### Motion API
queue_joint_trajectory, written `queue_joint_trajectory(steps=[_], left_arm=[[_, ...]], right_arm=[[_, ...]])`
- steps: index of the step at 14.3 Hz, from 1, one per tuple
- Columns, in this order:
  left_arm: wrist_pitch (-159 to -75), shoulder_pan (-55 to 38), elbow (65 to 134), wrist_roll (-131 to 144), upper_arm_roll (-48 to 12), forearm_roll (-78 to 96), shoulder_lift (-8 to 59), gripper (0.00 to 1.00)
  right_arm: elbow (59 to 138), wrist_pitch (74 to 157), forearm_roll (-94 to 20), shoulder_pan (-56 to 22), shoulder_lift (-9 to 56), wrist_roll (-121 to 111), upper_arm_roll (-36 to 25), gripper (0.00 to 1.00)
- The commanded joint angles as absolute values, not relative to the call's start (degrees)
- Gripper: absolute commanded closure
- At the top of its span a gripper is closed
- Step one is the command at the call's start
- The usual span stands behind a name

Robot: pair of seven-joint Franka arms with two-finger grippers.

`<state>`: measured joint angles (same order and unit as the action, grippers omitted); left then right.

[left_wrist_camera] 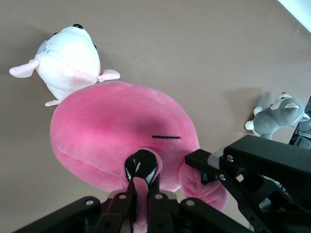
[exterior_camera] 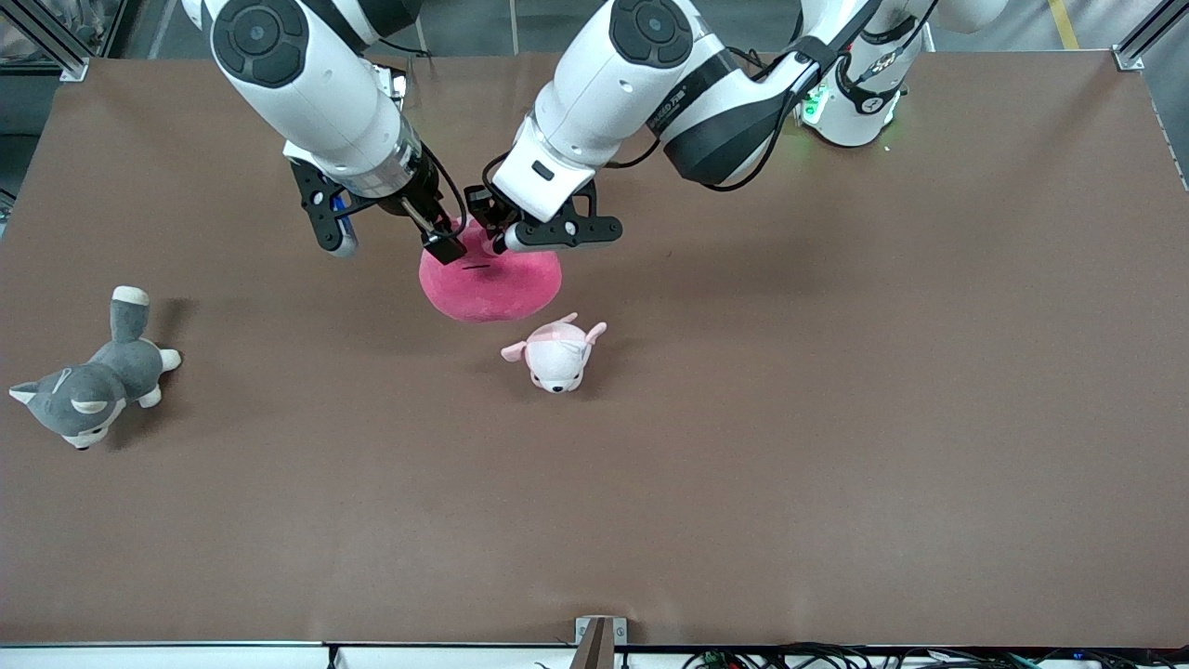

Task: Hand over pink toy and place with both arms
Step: 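Open the left gripper to release the plush while the right gripper holds it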

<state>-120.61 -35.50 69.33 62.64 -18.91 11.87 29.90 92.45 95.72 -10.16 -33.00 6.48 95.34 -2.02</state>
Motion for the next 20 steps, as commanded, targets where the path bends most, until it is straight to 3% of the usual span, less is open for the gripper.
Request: queue_joint_trajectory(steps=[1,4,5,12,13,15,20], left_arm=[[-121.4,-36.4,67.9,63.2,-18.0,12.7,30.3,0.98],[-121.9,-36.4,67.9,63.2,-18.0,12.7,30.3,0.98],[-122.3,-36.4,67.9,63.2,-18.0,12.7,30.3,0.98],[-122.5,-36.4,68.0,63.2,-18.1,12.7,30.3,0.98],[-122.5,-36.4,68.0,63.1,-18.1,12.7,30.1,0.92],[-122.5,-36.4,68.2,62.5,-17.9,12.0,29.7,0.0],[-122.1,-37.0,68.4,62.9,-17.8,10.8,28.0,0.0]], right_arm=[[93.7,95.7,-10.4,-32.9,5.4,95.0,-2.0,0.34],[93.7,95.5,-10.5,-32.9,5.4,94.7,-2.0,0.96],[93.7,95.5,-10.5,-32.8,5.4,94.7,-2.1,1.0],[93.5,95.5,-10.5,-31.9,5.4,94.3,-2.1,1.0],[93.5,95.5,-10.5,-31.7,5.4,93.9,-2.1,1.0],[93.5,95.5,-10.5,-31.7,5.4,93.2,-2.2,1.0],[93.7,93.7,-10.5,-26.8,5.0,81.5,-2.3,1.0]])
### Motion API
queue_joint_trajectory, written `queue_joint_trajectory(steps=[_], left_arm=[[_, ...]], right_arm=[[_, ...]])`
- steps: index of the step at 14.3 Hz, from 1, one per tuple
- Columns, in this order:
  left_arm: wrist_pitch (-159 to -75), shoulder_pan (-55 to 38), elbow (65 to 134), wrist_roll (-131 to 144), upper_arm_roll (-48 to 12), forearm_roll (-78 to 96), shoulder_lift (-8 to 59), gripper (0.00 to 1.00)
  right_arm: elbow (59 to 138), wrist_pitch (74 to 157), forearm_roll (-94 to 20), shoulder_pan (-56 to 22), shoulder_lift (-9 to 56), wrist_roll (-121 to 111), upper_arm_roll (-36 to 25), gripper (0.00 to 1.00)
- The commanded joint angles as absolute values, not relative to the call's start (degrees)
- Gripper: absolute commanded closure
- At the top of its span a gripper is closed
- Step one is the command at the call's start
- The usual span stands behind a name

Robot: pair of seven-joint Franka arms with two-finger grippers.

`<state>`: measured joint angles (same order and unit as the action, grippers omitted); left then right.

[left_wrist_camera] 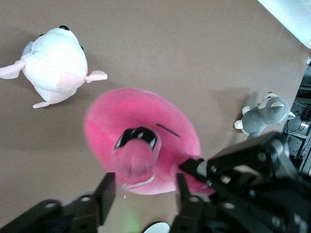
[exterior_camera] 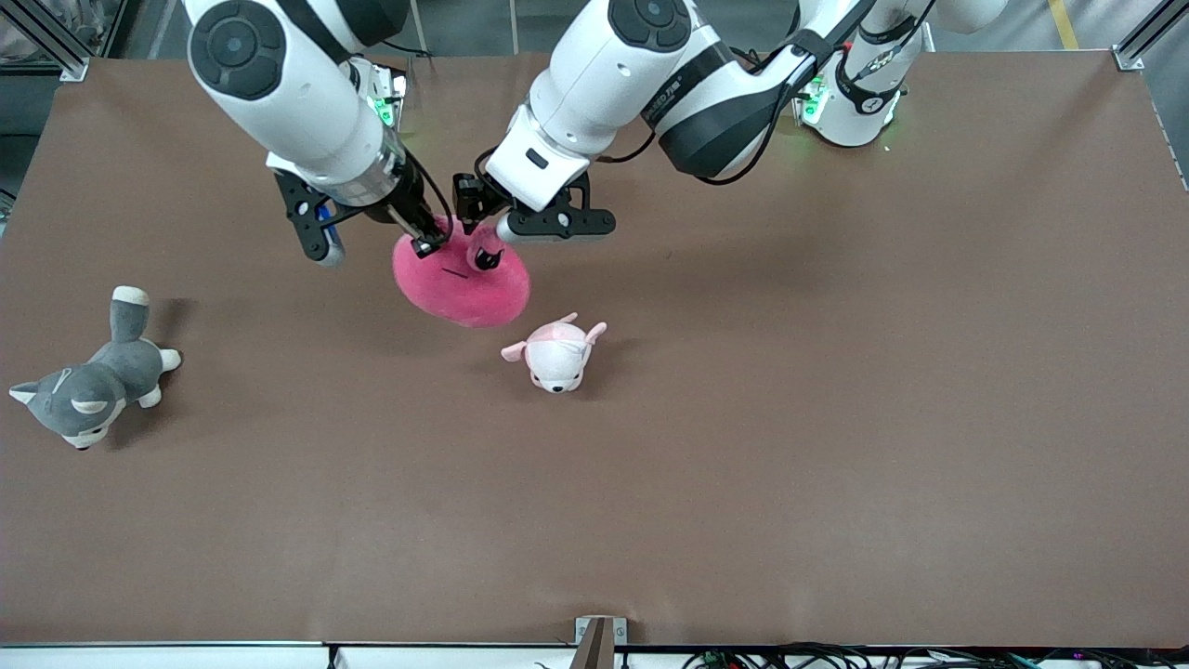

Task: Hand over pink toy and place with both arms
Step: 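Open the left gripper to release the plush while the right gripper holds it, then carry the plush with the right gripper while the left gripper withdraws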

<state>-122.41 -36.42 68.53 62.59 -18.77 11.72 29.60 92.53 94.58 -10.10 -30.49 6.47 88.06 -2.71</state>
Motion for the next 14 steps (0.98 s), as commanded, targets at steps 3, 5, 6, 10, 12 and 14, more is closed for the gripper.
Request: queue_joint_trajectory(steps=[3,5,6,10,12,14], left_arm=[[-119.7,-36.3,68.6,62.8,-17.8,9.8,25.0,0.0],[-113.7,-35.7,68.6,62.6,-17.6,7.3,21.6,0.0],[-110.5,-34.2,68.6,62.3,-17.7,6.3,19.6,0.0],[-93.8,-25.2,69.1,47.9,-17.8,6.2,11.2,0.0],[-85.8,-18.8,69.1,37.4,-17.8,6.3,8.2,0.0],[-79.7,-12.3,69.1,26.3,-17.8,6.4,6.6,0.0]], right_arm=[[94.6,92.4,-10.5,-19.3,4.9,66.8,-2.3,1.0],[96.9,92.7,-10.5,-13.6,4.8,56.2,-2.3,1.0],[98.4,93.0,-10.5,-10.8,4.7,51.0,-2.3,1.0],[105.9,98.2,-10.5,-0.2,4.8,32.3,-2.3,1.0],[110.2,102.0,-10.6,3.6,4.9,26.2,-2.3,1.0],[113.9,105.0,-10.6,5.2,4.9,23.2,-2.2,1.0]])
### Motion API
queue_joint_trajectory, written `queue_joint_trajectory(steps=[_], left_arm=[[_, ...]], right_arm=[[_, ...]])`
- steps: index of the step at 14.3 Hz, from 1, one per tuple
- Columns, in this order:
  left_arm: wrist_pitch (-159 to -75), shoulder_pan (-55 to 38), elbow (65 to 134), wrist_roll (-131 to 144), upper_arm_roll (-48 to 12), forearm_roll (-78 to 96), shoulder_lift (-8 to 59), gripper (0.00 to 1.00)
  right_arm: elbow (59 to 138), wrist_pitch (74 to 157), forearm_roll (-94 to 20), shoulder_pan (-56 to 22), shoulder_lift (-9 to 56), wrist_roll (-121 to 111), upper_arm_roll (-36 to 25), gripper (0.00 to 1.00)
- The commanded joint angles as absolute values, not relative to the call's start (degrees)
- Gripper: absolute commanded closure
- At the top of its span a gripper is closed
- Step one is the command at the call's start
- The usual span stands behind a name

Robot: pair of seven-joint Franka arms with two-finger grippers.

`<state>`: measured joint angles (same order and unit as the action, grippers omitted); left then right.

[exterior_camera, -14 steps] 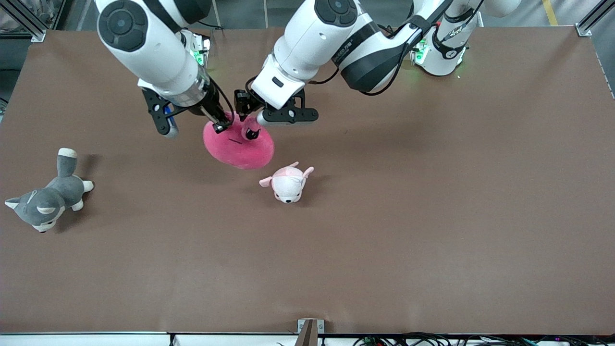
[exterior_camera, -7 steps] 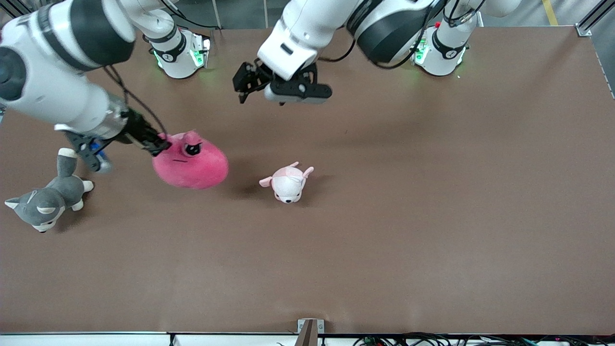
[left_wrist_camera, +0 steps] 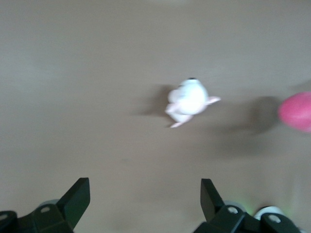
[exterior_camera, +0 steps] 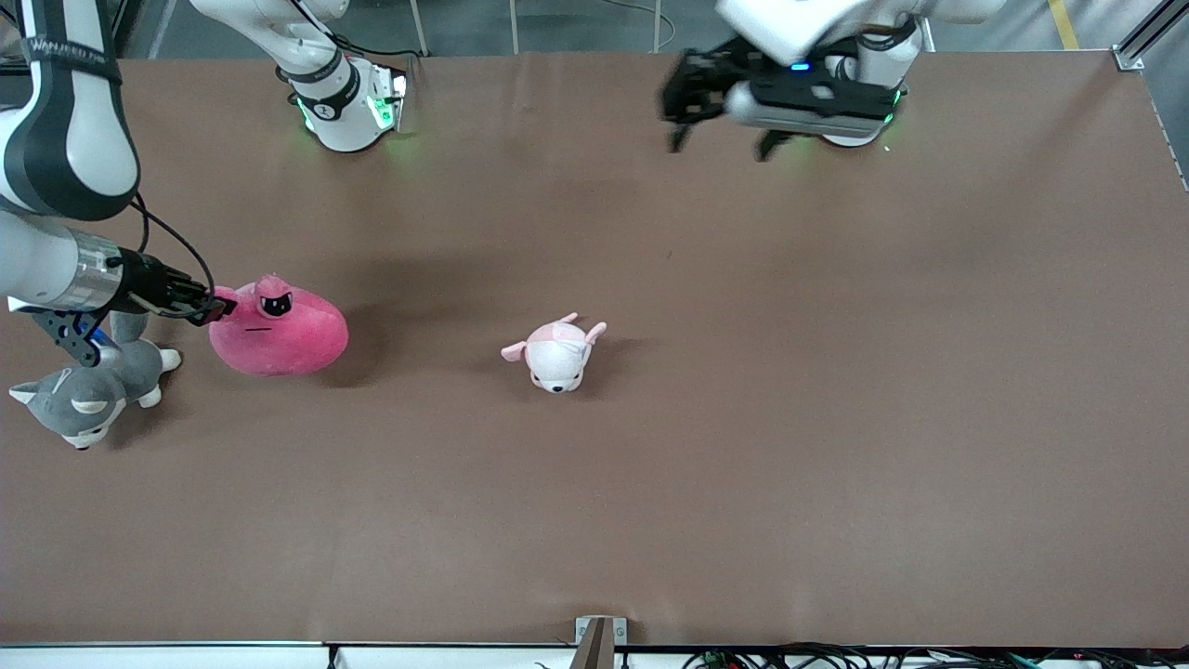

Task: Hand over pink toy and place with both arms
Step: 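Carry the plush with the right gripper while the left gripper withdraws, then lower the pink plush beside the grey cat and open the right gripper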

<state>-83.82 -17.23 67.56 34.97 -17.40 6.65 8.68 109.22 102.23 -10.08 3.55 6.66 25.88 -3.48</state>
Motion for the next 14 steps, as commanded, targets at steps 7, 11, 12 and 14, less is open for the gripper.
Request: queue_joint_trajectory(steps=[7,11,12,14], left_arm=[[-75.8,0.7,72.6,9.8,-17.8,0.8,7.3,0.0],[-81.8,3.9,81.2,9.3,-18.1,-1.1,5.5,0.0],[-83.5,4.8,83.1,8.3,-18.2,-0.9,5.0,0.0],[-87.6,7.2,88.3,3.0,-18.2,-0.5,2.7,0.0]], right_arm=[[115.2,108.6,-11.0,3.4,7.1,22.2,-1.9,0.99],[115.1,112.0,-12.3,2.6,10.1,22.2,-1.9,0.98],[115.1,112.5,-12.3,2.4,10.8,22.2,-1.9,0.97],[114.9,113.6,-12.3,2.3,11.5,22.2,-1.9,0.89]])
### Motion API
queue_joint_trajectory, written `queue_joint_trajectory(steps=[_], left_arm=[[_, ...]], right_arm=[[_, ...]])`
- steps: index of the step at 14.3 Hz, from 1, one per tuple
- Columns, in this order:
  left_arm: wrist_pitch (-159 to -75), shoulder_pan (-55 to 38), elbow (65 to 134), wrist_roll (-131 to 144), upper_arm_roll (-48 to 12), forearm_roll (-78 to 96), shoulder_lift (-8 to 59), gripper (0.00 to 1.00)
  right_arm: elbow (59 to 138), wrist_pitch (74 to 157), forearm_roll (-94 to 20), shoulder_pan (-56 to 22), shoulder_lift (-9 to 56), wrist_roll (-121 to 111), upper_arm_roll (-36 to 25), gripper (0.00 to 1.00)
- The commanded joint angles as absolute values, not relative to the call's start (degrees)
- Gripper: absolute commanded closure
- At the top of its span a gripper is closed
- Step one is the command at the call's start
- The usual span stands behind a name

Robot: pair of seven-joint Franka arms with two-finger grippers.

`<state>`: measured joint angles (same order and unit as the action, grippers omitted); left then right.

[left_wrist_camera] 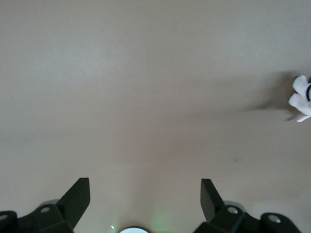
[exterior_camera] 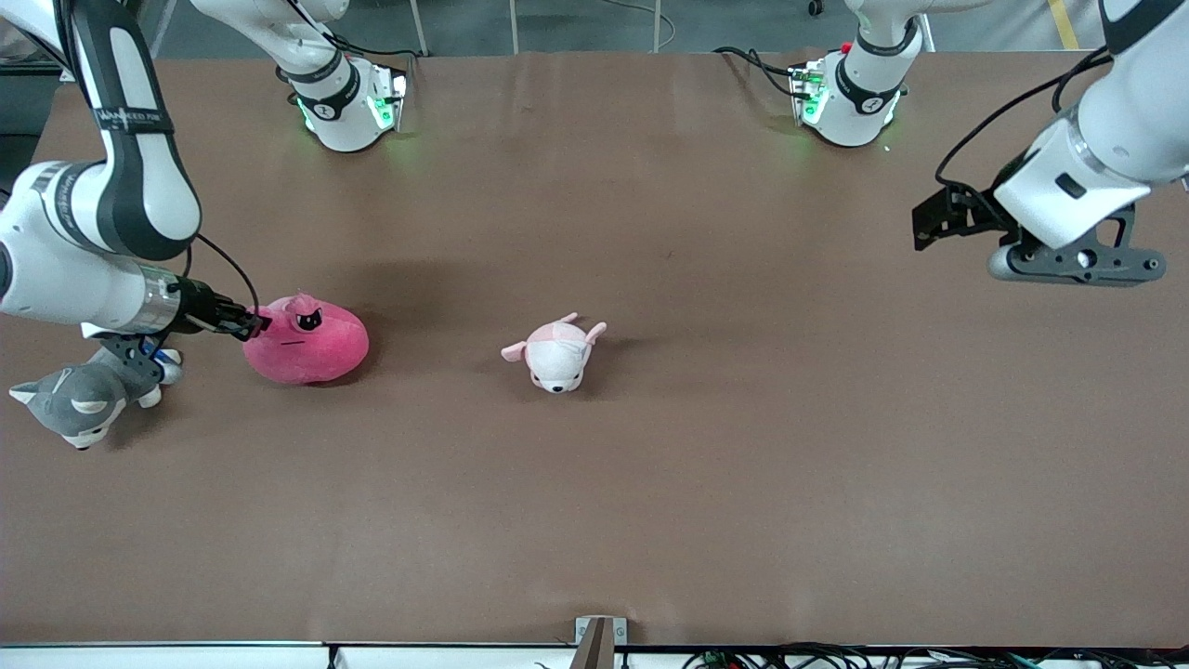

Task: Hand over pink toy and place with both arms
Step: 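Lower the pink plush beside the grey cat and open the right gripper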

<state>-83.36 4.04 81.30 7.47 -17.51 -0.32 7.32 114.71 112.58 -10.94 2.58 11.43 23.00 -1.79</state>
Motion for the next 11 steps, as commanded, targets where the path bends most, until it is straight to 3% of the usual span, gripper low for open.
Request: queue_joint_trajectory(steps=[1,2,3,11], left_arm=[[-89.3,8.2,90.4,1.2,-18.2,-0.4,1.4,0.0],[-89.8,8.3,91.6,0.5,-18.2,-0.4,0.6,0.0],[-89.8,8.3,91.8,0.4,-18.2,-0.4,0.0,0.0],[-88.7,15.6,93.0,-10.9,-17.9,3.6,-5.8,0.0]], right_arm=[[114.6,113.6,-12.3,2.3,11.5,21.9,-1.9,0.53],[114.5,113.7,-12.3,2.4,11.5,21.1,-1.9,0.11],[113.9,113.6,-12.3,2.4,11.5,20.8,-1.9,0.0],[104.6,107.7,-6.1,4.3,10.7,2.0,-2.3,0.0]])
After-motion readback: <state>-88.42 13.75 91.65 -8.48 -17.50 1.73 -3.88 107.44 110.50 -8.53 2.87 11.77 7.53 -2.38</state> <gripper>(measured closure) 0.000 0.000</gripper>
